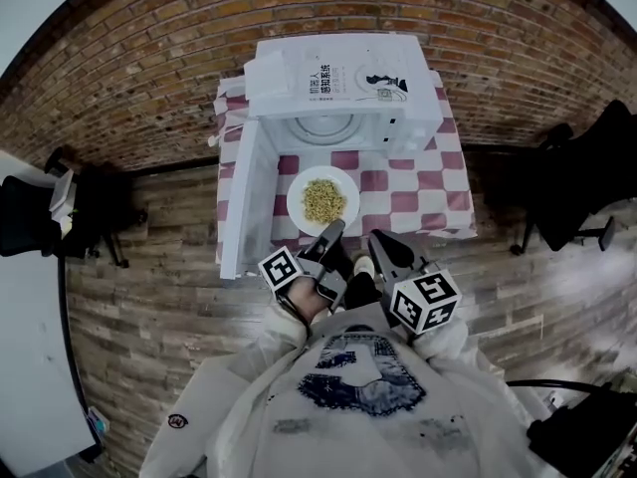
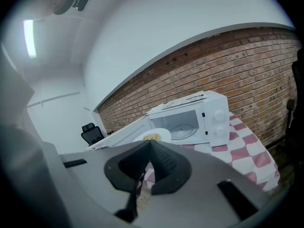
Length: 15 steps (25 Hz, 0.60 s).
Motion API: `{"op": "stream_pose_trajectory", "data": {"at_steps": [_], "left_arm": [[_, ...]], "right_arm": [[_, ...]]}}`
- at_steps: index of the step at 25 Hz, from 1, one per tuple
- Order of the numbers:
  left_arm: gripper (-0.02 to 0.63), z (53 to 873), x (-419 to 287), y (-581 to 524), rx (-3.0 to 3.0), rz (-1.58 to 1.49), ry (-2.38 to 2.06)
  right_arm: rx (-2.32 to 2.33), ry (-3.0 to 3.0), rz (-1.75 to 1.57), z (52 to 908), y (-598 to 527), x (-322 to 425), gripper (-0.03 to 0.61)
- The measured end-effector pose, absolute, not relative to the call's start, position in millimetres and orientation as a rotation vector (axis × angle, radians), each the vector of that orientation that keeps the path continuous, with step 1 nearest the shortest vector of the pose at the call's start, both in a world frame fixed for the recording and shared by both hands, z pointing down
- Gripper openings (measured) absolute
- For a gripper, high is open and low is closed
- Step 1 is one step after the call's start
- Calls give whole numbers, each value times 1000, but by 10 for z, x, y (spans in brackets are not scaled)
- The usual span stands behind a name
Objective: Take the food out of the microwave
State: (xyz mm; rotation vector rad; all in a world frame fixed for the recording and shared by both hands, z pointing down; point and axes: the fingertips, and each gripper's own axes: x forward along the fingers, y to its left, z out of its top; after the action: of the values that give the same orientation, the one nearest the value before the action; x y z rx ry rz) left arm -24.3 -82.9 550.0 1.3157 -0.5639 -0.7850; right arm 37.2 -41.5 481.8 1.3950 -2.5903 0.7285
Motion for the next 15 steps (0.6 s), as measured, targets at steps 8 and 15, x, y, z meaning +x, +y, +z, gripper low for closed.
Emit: {"op": "stream_pose_trajectory", "data": {"at_steps": [8, 15], "left_arm": [[18, 5381, -317, -190, 1320, -768, -546], [18, 5162, -295, 213, 1325, -768, -525]], "right_arm": [[1415, -2586, 718, 4814, 141, 256, 14], [1435, -2572, 698, 4787, 523, 259, 13]]}}
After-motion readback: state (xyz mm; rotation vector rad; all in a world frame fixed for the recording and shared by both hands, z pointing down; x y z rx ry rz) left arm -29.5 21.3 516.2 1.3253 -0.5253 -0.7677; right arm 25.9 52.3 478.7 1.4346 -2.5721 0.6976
